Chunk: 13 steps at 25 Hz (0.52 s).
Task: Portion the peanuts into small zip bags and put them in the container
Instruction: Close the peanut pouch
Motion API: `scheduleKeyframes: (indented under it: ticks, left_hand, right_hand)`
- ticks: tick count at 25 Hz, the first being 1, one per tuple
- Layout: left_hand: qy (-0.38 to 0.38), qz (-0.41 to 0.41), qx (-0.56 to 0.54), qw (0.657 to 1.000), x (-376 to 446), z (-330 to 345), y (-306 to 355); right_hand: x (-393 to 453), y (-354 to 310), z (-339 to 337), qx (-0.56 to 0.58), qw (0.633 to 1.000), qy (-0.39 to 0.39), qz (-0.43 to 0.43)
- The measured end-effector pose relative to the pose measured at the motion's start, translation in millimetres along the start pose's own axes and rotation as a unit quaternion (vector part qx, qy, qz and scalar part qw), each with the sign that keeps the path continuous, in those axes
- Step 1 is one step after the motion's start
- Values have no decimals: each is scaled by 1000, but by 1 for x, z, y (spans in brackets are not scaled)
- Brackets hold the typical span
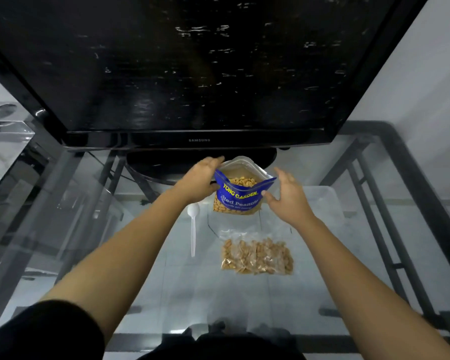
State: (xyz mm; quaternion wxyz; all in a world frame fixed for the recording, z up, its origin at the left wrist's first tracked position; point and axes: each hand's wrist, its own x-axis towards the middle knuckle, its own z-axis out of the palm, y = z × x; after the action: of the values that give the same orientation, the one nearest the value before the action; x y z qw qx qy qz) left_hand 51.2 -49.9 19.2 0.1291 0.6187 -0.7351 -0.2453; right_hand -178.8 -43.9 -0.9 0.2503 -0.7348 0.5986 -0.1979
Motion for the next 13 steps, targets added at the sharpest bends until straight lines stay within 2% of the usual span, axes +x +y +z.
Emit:
scheduleKeyframes:
  ticks: [2, 6, 13]
  left_hand:
    - [2, 32, 19, 999, 7, -2, -5]
    - [-1, 108, 63, 992, 8, -11, -22]
    - [-1, 66, 35, 997, 3, -4, -46]
  right_hand:
    - [11, 6, -6, -16, 998, -56, -26]
    - [21, 11, -18, 17, 997, -48, -57]
    - [34, 21, -11, 27, 996, -77, 18]
